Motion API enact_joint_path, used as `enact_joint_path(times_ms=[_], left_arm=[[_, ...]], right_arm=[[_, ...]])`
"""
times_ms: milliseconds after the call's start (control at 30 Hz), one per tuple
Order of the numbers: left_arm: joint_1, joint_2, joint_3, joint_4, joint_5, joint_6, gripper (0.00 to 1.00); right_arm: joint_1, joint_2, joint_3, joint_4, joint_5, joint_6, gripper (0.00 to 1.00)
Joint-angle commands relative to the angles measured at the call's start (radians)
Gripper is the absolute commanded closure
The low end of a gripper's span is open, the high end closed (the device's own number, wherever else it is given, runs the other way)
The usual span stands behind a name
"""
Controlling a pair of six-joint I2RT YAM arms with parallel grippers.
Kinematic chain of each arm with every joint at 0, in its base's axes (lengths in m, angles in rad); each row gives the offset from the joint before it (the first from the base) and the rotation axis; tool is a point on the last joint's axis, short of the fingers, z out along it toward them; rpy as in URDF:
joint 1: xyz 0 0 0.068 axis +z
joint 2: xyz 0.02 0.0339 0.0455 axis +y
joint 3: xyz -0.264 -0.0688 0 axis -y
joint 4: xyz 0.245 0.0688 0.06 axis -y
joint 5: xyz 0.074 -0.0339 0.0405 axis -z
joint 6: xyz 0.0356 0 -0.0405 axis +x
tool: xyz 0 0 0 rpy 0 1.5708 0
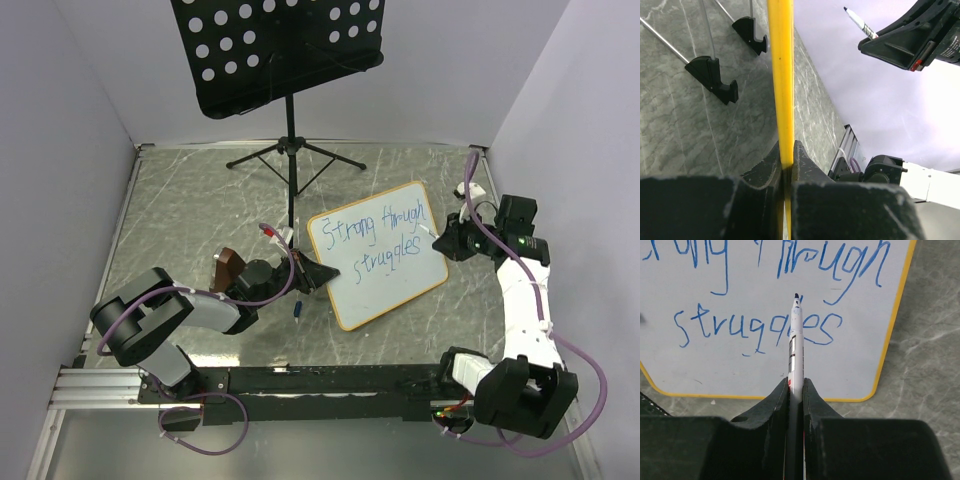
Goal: Write a sentence on the whiteboard
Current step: Put down the whiteboard on the whiteboard stand.
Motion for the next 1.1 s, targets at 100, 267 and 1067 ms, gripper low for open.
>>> enact_joint_path(times_ms=[100, 267, 1067], left_arm=[[-0.008, -0.031, 0.026, 0.088, 0.055, 0.057, 0.99], [-0.008, -0.034, 0.038, 0.056, 0.064, 0.08, 0.99], [-0.005, -0.037, 0.175, -0.113, 0.133, 0.22, 0.99]], right_arm=[[-0.01, -0.062, -0.061, 0.058, -0.041, 0.068, 1.0], [-0.012, -0.063, -0.064, 0.06, -0.052, 0.077, 1.0], [-0.052, -0.074, 0.021, -0.017, -0.076, 0.076, 1.0]])
